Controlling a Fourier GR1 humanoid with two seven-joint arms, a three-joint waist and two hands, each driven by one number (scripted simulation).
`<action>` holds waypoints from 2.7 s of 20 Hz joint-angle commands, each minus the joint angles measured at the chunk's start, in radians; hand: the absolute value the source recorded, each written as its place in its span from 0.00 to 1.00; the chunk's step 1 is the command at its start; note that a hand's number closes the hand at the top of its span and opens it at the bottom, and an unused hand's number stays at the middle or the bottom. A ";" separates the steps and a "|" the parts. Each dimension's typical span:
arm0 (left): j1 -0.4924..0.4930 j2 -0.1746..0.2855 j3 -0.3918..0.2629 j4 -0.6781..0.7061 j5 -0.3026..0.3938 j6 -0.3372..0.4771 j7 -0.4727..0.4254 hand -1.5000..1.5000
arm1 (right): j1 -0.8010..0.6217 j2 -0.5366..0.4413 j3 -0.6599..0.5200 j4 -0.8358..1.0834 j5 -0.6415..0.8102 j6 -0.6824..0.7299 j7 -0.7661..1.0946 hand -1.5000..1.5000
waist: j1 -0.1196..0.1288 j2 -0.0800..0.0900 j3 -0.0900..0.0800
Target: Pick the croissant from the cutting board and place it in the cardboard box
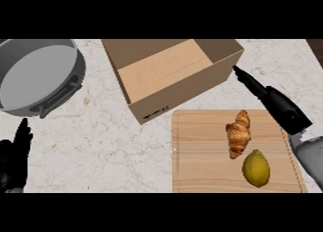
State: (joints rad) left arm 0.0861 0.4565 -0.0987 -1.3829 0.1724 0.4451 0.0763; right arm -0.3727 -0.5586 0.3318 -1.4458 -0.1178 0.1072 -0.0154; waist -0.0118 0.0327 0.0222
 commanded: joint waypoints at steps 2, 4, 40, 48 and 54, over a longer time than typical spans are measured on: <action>-0.032 0.068 0.005 -0.004 -0.060 -0.012 0.000 0.50 | 0.128 0.085 -0.076 -0.002 -0.059 -0.098 -0.051 0.00 | -0.008 -0.034 -0.021; -0.058 0.121 0.013 -0.013 -0.080 -0.034 -0.009 0.50 | 0.152 0.127 -0.174 0.060 -0.147 -0.136 -0.102 0.00 | -0.017 -0.032 -0.019; -0.177 0.084 0.052 0.115 -0.166 -0.190 -0.087 0.50 | 0.089 -0.098 0.032 0.155 0.438 0.160 0.019 0.00 | 0.020 -0.032 -0.022; -0.224 0.058 0.096 0.071 -0.209 -0.231 0.014 0.50 | 0.038 0.001 -0.001 0.233 0.589 0.195 0.032 0.00 | 0.016 -0.032 -0.022; -0.174 0.016 0.145 0.076 -0.264 -0.241 -0.024 0.50 | 0.122 0.027 -0.064 0.121 0.647 0.254 0.062 0.00 | 0.011 -0.034 -0.022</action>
State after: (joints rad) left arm -0.1083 0.4795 0.0151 -1.2872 -0.0739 0.2250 0.0430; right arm -0.3218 -0.5542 0.2857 -1.2469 0.4919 0.3436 0.0252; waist 0.0030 -0.0011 -0.0016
